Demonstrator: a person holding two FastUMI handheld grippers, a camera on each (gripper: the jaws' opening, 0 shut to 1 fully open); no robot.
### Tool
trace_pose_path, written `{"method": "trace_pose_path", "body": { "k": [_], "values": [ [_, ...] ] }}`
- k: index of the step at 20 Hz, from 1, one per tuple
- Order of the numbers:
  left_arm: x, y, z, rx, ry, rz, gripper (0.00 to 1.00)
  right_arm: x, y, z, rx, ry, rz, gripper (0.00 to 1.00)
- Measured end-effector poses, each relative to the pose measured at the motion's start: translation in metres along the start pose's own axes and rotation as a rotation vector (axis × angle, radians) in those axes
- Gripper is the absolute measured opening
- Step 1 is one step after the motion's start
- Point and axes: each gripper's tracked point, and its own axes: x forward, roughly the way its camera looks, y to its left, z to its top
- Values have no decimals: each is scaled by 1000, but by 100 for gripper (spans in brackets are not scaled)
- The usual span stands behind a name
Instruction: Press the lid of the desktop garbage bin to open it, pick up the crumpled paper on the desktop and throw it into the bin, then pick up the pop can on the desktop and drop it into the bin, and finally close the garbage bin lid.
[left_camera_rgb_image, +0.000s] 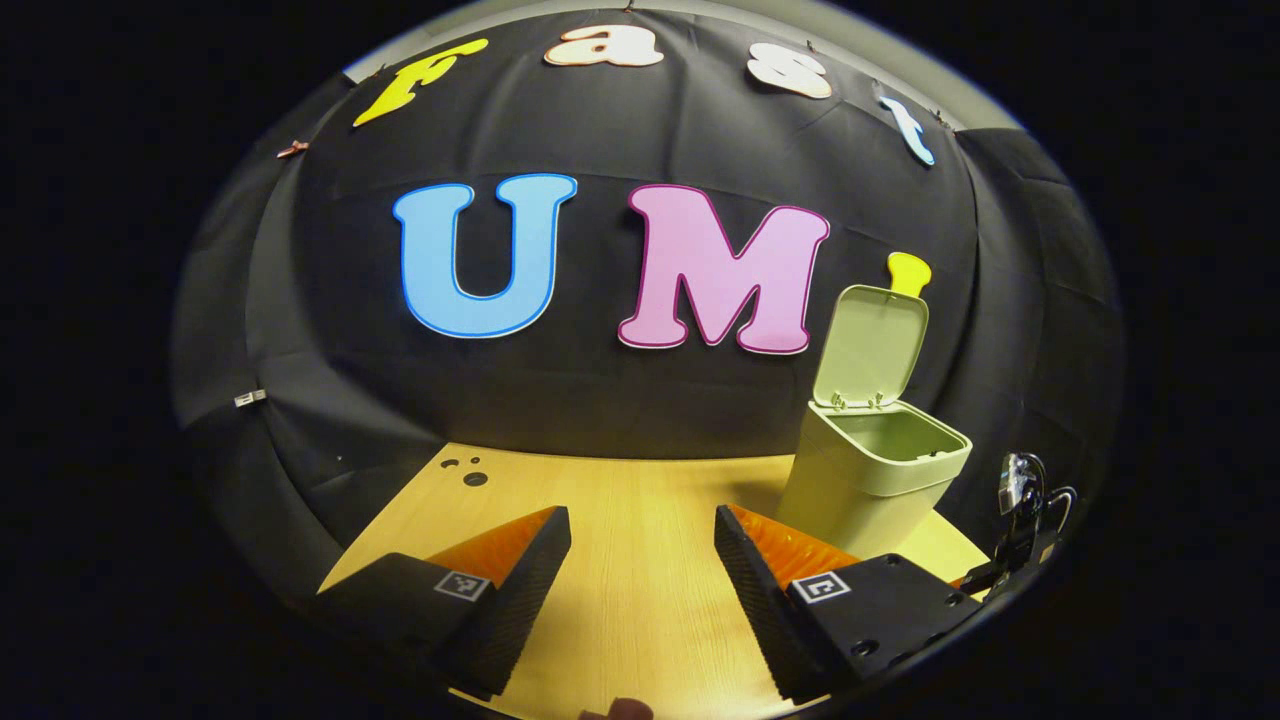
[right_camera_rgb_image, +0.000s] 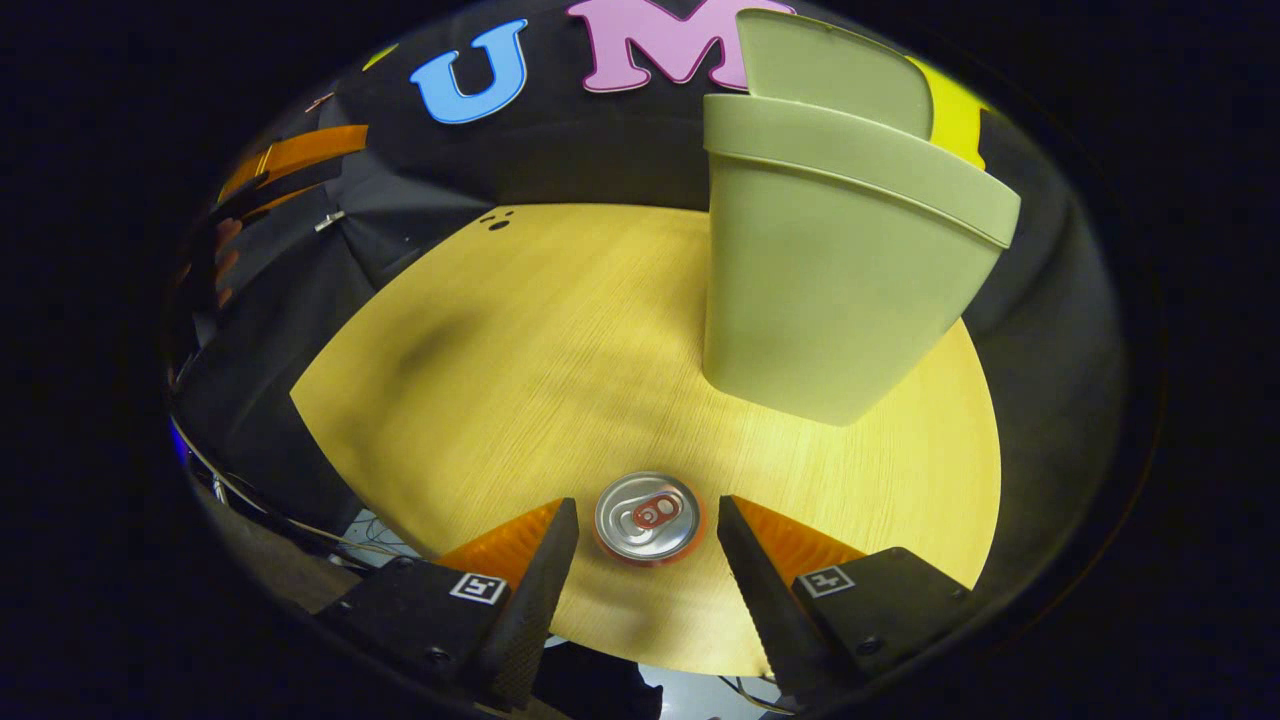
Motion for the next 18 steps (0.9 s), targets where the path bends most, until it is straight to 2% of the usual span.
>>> {"method": "trace_pose_path", "body": {
  "k": [11, 14, 18],
  "values": [
    [3, 13, -6, 2, 23, 31, 94, 25, -4, -16, 3, 86, -17, 89],
    [3, 12, -6, 0, 24, 29, 94, 24, -4, -13, 13, 71, -16, 84],
    [3, 11, -8, -5, 29, 21, 94, 18, -4, -7, -9, 52, -13, 83]
  ]
}}
